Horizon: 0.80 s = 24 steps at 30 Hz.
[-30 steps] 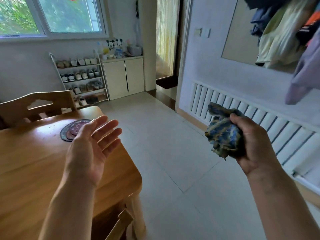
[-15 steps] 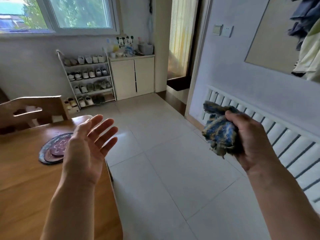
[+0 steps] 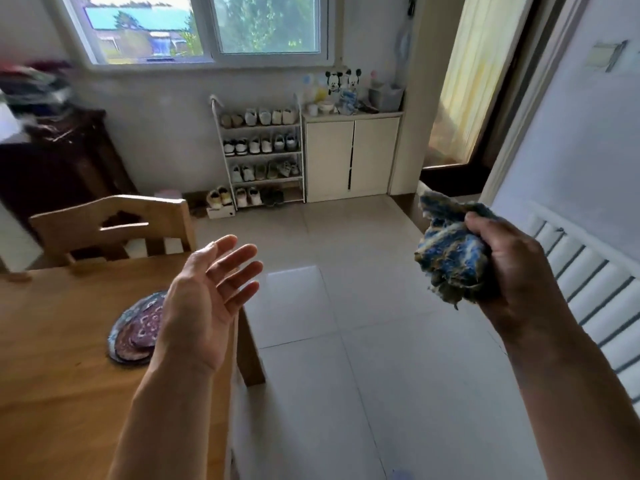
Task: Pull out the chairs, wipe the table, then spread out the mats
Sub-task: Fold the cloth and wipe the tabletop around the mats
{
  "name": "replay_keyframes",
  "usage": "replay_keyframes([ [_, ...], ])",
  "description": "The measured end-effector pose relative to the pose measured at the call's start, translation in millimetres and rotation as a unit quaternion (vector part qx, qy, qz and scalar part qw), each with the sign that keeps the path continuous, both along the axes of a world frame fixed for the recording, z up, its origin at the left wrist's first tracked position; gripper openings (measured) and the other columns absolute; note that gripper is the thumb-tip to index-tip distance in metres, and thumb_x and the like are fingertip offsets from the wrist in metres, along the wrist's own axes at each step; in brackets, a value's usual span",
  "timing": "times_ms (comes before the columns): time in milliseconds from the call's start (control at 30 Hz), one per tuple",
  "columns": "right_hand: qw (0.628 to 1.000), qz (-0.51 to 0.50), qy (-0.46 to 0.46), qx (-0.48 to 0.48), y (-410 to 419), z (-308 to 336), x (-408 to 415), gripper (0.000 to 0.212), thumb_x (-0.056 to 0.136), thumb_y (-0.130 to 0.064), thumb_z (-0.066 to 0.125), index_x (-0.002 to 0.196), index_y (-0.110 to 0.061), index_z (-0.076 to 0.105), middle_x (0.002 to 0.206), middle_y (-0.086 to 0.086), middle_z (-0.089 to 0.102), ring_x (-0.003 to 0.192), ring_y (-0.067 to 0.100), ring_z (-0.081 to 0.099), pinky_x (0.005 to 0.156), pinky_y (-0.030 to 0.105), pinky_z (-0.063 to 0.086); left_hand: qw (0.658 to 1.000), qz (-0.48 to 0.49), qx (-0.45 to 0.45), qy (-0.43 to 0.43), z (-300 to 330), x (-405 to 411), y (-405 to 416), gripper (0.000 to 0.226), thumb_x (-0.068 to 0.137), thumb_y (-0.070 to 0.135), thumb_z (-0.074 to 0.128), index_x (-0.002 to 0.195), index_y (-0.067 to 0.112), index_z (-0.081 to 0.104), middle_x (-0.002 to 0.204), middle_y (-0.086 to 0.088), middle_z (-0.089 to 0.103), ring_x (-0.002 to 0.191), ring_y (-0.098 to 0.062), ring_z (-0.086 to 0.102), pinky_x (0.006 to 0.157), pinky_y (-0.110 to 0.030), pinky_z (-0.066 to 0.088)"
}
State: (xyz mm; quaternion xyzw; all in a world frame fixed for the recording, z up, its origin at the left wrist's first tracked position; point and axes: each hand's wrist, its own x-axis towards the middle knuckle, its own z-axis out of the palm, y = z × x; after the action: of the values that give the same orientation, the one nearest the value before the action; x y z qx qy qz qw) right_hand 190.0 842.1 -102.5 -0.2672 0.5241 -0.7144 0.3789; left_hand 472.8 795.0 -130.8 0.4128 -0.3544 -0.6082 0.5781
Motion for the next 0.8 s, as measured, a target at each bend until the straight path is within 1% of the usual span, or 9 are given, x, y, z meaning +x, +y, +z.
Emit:
replay_keyframes([
  [133,0.999,0.045,0.003,-0.018,-78.7,-4.7,-19.6,0.015,0.095,-0.017,0.057,0.098,-0.007,0.068,0.088,0.015,0.068,0.072,0.024,0.068,0.061,0.035,0.055,0.998,0.054,0.0,-0.021,-1.9,-19.7,-52.4,0.034,0.103,0.032,0.035,0.118,0.017,0.061,0.109,-0.004,0.074,0.103,-0.023,0.069,0.087,-0.04,0.05],
  [267,0.996,0.081,-0.005,-0.029,-175.1,3.7,-47.7,0.016,0.096,-0.015,0.057,0.107,-0.006,0.064,0.085,0.01,0.068,0.069,0.016,0.07,0.056,0.028,0.055,0.991,0.115,-0.02,-0.065,8.2,-54.1,-125.1,0.032,0.104,0.032,0.035,0.117,0.019,0.061,0.106,0.0,0.074,0.101,-0.019,0.07,0.087,-0.039,0.05],
  [367,0.993,0.112,-0.012,-0.027,-241.7,9.3,-60.0,0.017,0.096,-0.015,0.057,0.107,-0.005,0.065,0.088,0.013,0.069,0.072,0.019,0.07,0.058,0.03,0.056,0.987,0.139,-0.031,-0.074,20.2,-76.7,-175.0,0.032,0.104,0.031,0.036,0.12,0.018,0.06,0.106,0.001,0.074,0.099,-0.019,0.071,0.087,-0.038,0.05],
  [467,0.986,0.162,-0.026,-0.008,-311.3,14.0,-63.5,0.017,0.096,-0.019,0.058,0.108,-0.008,0.065,0.097,0.017,0.072,0.08,0.024,0.072,0.067,0.038,0.058,0.982,0.157,-0.034,-0.101,23.4,-91.7,-222.2,0.032,0.104,0.03,0.037,0.122,0.017,0.06,0.106,0.001,0.074,0.097,-0.017,0.071,0.087,-0.037,0.051],
  [533,0.98,0.197,-0.035,0.002,-351.3,12.6,-60.1,0.016,0.096,-0.019,0.058,0.107,-0.01,0.065,0.1,0.018,0.072,0.082,0.026,0.072,0.071,0.041,0.059,0.979,0.174,-0.021,-0.106,19.2,-89.6,-244.7,0.033,0.104,0.03,0.036,0.12,0.016,0.061,0.106,0.0,0.075,0.096,-0.018,0.072,0.087,-0.038,0.05],
  [567,0.976,0.213,-0.038,0.004,-368.3,11.1,-57.5,0.015,0.096,-0.018,0.058,0.106,-0.011,0.064,0.1,0.017,0.072,0.082,0.026,0.072,0.07,0.042,0.059,0.976,0.188,-0.014,-0.105,15.8,-84.8,-255.1,0.033,0.104,0.031,0.036,0.119,0.017,0.062,0.105,0.0,0.075,0.097,-0.018,0.071,0.088,-0.038,0.05],
  [700,0.965,0.26,-0.041,0.004,-451.3,-1.6,-36.8,0.012,0.094,-0.013,0.06,0.105,-0.012,0.065,0.09,0.012,0.072,0.071,0.021,0.072,0.058,0.034,0.058,0.965,0.243,-0.002,-0.103,5.2,-56.6,-314.9,0.035,0.104,0.035,0.035,0.119,0.018,0.062,0.108,-0.001,0.074,0.102,-0.021,0.07,0.09,-0.041,0.049],
  [767,0.959,0.281,-0.031,0.005,-499.5,-9.0,-19.5,0.013,0.093,-0.011,0.06,0.106,-0.012,0.065,0.091,0.014,0.071,0.069,0.022,0.07,0.057,0.035,0.059,0.958,0.262,-0.005,-0.114,-0.5,-39.8,-353.2,0.034,0.104,0.035,0.036,0.119,0.019,0.062,0.108,-0.002,0.073,0.102,-0.021,0.07,0.091,-0.041,0.049],
  [800,0.958,0.286,-0.027,0.004,-513.3,-10.6,-13.7,0.015,0.093,-0.011,0.06,0.108,-0.011,0.065,0.094,0.016,0.07,0.072,0.024,0.07,0.059,0.037,0.06,0.956,0.269,-0.007,-0.116,-0.5,-34.8,-364.2,0.034,0.104,0.035,0.036,0.119,0.019,0.062,0.109,-0.001,0.073,0.102,-0.021,0.07,0.091,-0.042,0.049],
])
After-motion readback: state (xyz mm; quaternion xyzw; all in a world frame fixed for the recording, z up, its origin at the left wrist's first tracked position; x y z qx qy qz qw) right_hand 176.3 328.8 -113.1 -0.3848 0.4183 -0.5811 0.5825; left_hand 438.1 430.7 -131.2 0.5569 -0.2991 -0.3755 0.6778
